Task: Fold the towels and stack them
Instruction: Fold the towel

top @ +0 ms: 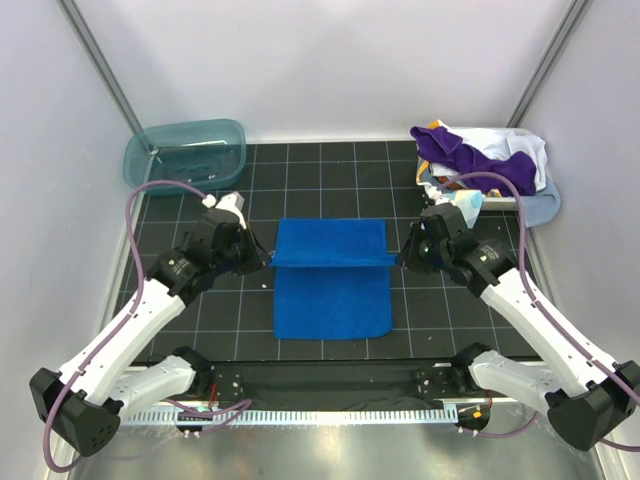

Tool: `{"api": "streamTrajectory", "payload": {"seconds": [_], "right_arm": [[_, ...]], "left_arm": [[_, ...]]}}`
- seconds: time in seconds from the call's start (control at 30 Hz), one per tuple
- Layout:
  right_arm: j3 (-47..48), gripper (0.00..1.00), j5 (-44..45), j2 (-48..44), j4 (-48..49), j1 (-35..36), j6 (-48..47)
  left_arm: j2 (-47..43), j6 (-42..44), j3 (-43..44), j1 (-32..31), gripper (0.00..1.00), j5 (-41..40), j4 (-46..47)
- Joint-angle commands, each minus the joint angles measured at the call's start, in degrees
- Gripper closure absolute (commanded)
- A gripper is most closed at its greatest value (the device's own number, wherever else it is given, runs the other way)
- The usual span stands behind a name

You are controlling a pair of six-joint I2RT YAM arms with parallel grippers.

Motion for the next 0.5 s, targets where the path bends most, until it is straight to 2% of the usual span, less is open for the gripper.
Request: {"api": "streamTrajectory", "payload": {"seconds": [0.0, 0.3, 0.47], "right_arm": [[-5.2, 0.98, -2.0, -2.1, 2.3, -0.1, 1.3], [-19.7, 0.98, -6.3, -5.1, 8.0, -0.1, 4.0], [-25.7, 0.98, -7.2, -5.0, 10.9, -0.1, 4.9]], "left_arm": [[-1.5, 0.0, -2.5, 0.3, 1.0, 1.2, -0.4], [-3.9, -1.7, -14.4, 0.2, 1.0, 4.5, 3.2], [-3.0, -2.0, -18.3, -0.1, 1.0, 5.5, 5.4]]}}
